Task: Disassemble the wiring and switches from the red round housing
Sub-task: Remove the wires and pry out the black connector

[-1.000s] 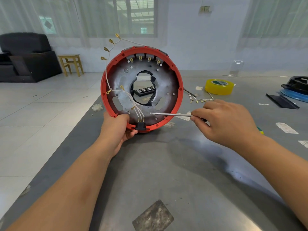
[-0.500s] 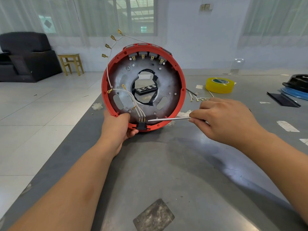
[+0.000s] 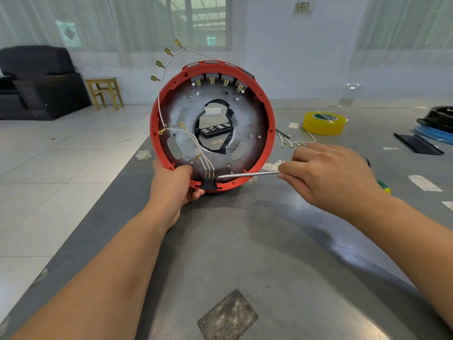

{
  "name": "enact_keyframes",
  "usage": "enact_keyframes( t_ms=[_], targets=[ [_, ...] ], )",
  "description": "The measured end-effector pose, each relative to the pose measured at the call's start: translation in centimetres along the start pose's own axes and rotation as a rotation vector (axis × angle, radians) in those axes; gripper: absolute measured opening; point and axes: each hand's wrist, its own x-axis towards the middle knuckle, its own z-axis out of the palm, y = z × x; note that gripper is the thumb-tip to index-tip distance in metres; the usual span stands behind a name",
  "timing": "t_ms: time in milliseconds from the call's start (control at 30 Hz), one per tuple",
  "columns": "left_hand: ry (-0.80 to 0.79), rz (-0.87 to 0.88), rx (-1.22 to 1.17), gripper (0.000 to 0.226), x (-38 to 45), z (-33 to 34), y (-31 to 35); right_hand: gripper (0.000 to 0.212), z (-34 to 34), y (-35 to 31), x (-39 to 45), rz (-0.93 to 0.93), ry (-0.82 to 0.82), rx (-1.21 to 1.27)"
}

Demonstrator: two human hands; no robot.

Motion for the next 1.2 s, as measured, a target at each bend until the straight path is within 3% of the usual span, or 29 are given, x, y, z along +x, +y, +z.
enact_keyframes(
  t_ms=[167, 433, 667, 933, 1200],
  targets=[
    [-0.003, 0.01, -0.026, 0.058, -0.3, 0.1, 0.1, 0.029, 0.5, -0.9, -0.8, 0.033, 0.019, -0.039],
    [0.042, 0.032, -0.002, 0.044, -0.3, 0.0, 0.0, 0.033, 0.8, -2.0, -1.6, 0.065, 0.058, -0.069],
    [0.097, 0.0, -0.042, 0.047, -0.1, -0.1, -0.1, 0.032, 1.0, -3.1, -1.8, 0.116, 0.001, -0.077],
    [0.141, -0.053, -0.15, 0.031, -0.8, 0.4, 0.5, 0.03, 0.8, -5.0, -1.3, 0.19, -0.048, -0.059],
    [0.148, -0.048, -0.12, 0.043, -0.9, 0.4, 0.4, 0.038, 0.7, -5.5, -0.7, 0.213, -0.116, -0.015]
  ],
)
